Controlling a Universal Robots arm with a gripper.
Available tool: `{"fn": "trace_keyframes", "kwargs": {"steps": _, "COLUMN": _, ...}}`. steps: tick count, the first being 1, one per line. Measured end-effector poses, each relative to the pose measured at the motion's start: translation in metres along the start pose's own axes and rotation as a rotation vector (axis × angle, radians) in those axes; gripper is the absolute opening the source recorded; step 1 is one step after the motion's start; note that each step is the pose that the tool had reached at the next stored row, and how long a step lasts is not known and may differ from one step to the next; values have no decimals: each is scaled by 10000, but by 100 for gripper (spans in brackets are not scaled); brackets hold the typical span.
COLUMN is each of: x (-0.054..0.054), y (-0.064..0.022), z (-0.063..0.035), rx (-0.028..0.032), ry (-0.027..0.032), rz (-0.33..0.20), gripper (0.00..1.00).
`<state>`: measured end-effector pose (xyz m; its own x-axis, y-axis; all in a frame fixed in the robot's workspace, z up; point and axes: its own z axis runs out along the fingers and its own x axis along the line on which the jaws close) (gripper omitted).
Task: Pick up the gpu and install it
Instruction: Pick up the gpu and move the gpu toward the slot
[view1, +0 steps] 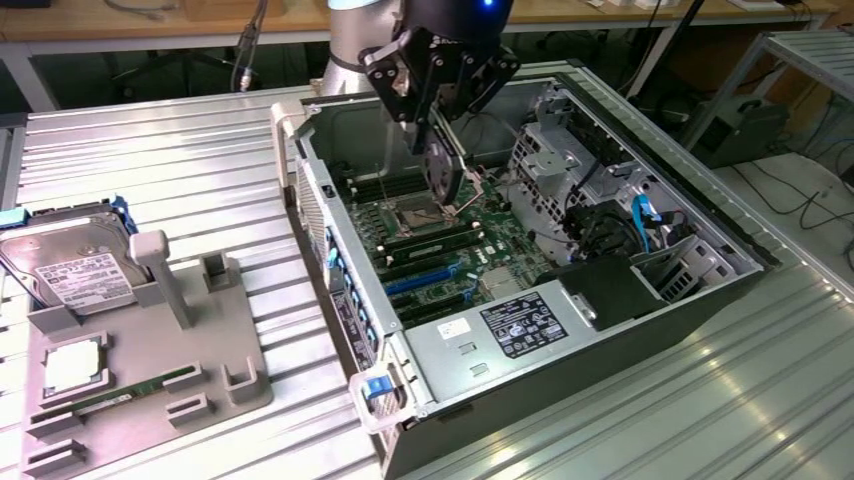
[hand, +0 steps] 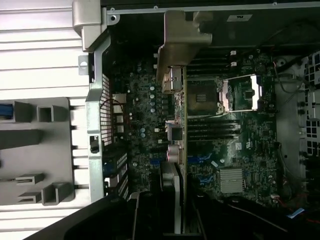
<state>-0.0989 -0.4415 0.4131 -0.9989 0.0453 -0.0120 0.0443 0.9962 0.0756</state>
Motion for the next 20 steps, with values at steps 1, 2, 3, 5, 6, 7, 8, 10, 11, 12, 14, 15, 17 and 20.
{"fn": "trace_keyframes", "kwargs": {"steps": 1, "x": -16, "y": 3, "z": 3, "rx": -2, "ry": -31, "rz": -1, "gripper": 28}}
{"fn": "trace_keyframes", "kwargs": {"steps": 2, "x": -42, "y": 5, "z": 5, "rx": -2, "ry": -39, "rz": -2, "gripper": 28}}
{"fn": "trace_keyframes", "kwargs": {"steps": 3, "x": -79, "y": 6, "z": 7, "rx": -4, "ry": -40, "rz": -2, "gripper": 28}}
{"fn": "trace_keyframes", "kwargs": {"steps": 5, "x": -155, "y": 10, "z": 11, "rx": -4, "ry": -39, "rz": -14, "gripper": 28}}
{"fn": "trace_keyframes", "kwargs": {"steps": 6, "x": -189, "y": 11, "z": 15, "rx": -5, "ry": -39, "rz": -19, "gripper": 28}}
{"fn": "trace_keyframes", "kwargs": {"steps": 7, "x": -219, "y": 12, "z": 18, "rx": -5, "ry": -39, "rz": -25, "gripper": 28}}
{"fn": "trace_keyframes", "kwargs": {"steps": 8, "x": -251, "y": 13, "z": 21, "rx": -5, "ry": -38, "rz": -34, "gripper": 28}}
{"fn": "trace_keyframes", "kwargs": {"steps": 10, "x": -307, "y": 15, "z": 28, "rx": -4, "ry": -35, "rz": -66, "gripper": 28}}
{"fn": "trace_keyframes", "kwargs": {"steps": 11, "x": -340, "y": 17, "z": 35, "rx": -6, "ry": -32, "rz": -109, "gripper": 28}}
{"fn": "trace_keyframes", "kwargs": {"steps": 12, "x": -374, "y": 18, "z": 43, "rx": -7, "ry": -28, "rz": -171, "gripper": 28}}
{"fn": "trace_keyframes", "kwargs": {"steps": 14, "x": -407, "y": 19, "z": 50, "rx": -8, "ry": -23, "rz": -236, "gripper": 28}}
{"fn": "trace_keyframes", "kwargs": {"steps": 15, "x": -457, "y": 22, "z": 56, "rx": -9, "ry": -18, "rz": -298, "gripper": 28}}
{"fn": "trace_keyframes", "kwargs": {"steps": 17, "x": -511, "y": 24, "z": 59, "rx": -8, "ry": -15, "rz": -336, "gripper": 28}}
{"fn": "trace_keyframes", "kwargs": {"steps": 20, "x": -595, "y": 27, "z": 64, "rx": -11, "ry": -11, "rz": -388, "gripper": 28}}
